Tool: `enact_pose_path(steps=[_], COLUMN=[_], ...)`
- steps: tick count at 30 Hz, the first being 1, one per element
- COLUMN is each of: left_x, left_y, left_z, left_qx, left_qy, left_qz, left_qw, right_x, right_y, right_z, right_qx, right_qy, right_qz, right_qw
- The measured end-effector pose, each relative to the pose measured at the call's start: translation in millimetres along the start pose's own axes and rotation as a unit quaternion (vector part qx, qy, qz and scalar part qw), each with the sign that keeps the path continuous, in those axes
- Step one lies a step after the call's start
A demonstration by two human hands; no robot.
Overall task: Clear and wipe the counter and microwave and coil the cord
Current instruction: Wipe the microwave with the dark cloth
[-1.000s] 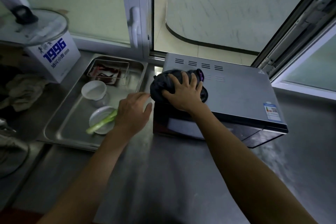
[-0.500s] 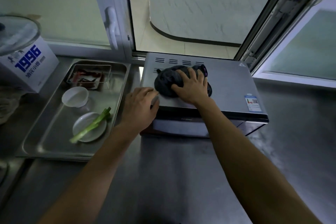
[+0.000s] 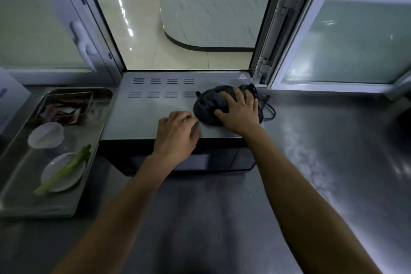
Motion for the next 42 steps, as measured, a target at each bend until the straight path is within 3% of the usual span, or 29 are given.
enact_pose_path(steps=[7,15,22,34,42], left_x=[-35,-5,62,196,224], left_y=[-16,-1,28,92,108], left_z=[-13,-4,19,62,78], left_qx=[0.018,0.014,-0.016,-0.084,-0.104], left_qy=[-0.019,-0.022,-0.018,0.021,0.076], left_qz=[0.003,0.017,0.033,0.075,0.055], left_qw=[1.0,1.0,0.999,0.993,0.99], right_x=[-32,-13,54,225,255], right_y=[-6,-8,-18,-11,17], right_z=[8,4,-17,-64,-72], right_qx=[0.006,0.012,0.03,0.058,0.042], right_qy=[-0.033,0.008,0.018,0.021,0.023], right_qz=[0.002,-0.001,0.03,0.076,0.082], right_qw=[0.999,1.0,0.999,0.995,0.995])
Point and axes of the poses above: each hand's wrist, its own y-axis away from the middle knuckle, its own z-axis out of the back of the hand, x = y × z, the point moved 8 cm from there along -y, towards the middle knuckle, and after that the axes turned 5 degrees about -z, right-handed, at the moved point
